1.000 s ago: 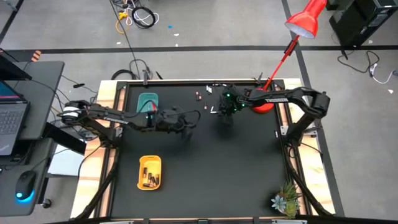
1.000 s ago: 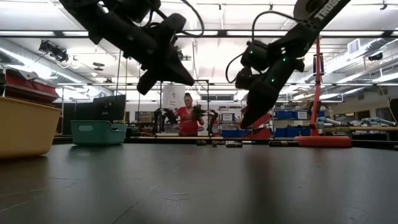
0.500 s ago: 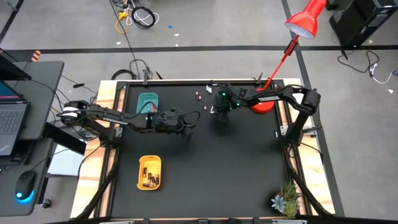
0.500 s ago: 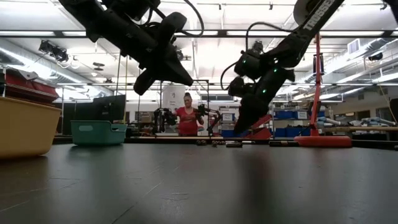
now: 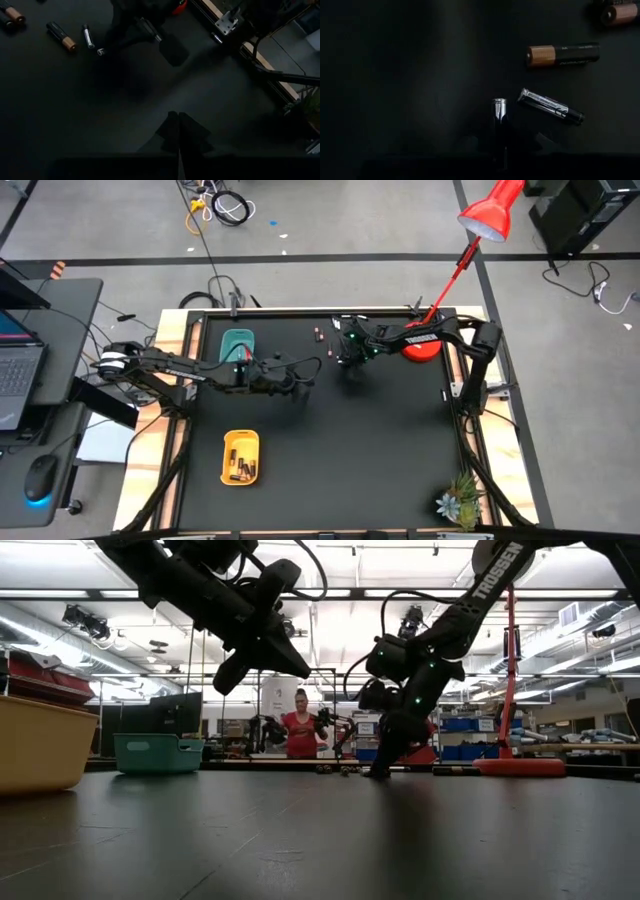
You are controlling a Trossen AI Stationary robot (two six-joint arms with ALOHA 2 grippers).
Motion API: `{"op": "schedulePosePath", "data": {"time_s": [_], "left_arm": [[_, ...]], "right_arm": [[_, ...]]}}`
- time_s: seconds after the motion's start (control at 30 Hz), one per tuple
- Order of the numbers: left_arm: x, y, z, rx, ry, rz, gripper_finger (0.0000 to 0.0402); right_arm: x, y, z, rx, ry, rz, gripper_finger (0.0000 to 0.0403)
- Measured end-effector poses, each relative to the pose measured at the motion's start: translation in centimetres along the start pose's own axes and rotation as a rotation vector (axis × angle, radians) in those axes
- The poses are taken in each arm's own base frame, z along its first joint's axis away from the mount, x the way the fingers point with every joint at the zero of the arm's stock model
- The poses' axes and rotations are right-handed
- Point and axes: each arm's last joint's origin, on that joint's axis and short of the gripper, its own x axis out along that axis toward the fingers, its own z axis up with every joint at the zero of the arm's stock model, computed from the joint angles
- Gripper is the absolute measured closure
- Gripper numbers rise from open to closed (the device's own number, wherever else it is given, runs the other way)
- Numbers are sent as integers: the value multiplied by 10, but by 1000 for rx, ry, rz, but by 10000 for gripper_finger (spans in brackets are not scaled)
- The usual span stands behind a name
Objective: Sort batteries
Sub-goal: Put the white battery into the blue bin
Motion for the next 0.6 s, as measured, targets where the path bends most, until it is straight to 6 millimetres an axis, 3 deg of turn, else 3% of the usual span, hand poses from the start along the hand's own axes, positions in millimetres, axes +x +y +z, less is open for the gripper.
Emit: {"op": "schedulePosePath", "data": {"time_s": [0.13,0.27,0.47,0.6], "left_arm": [[0,0,0,0,5,-4,392],[0,0,0,-6,13,-11,389],[0,0,0,-39,-3,5,349],[1,0,4,-67,-48,9,304]], "right_arm": [[-2,0,0,-1,-1,2,380],[-16,1,5,0,-13,-3,380],[-56,1,27,38,-72,-8,380],[-83,13,39,71,-127,38,380]]}}
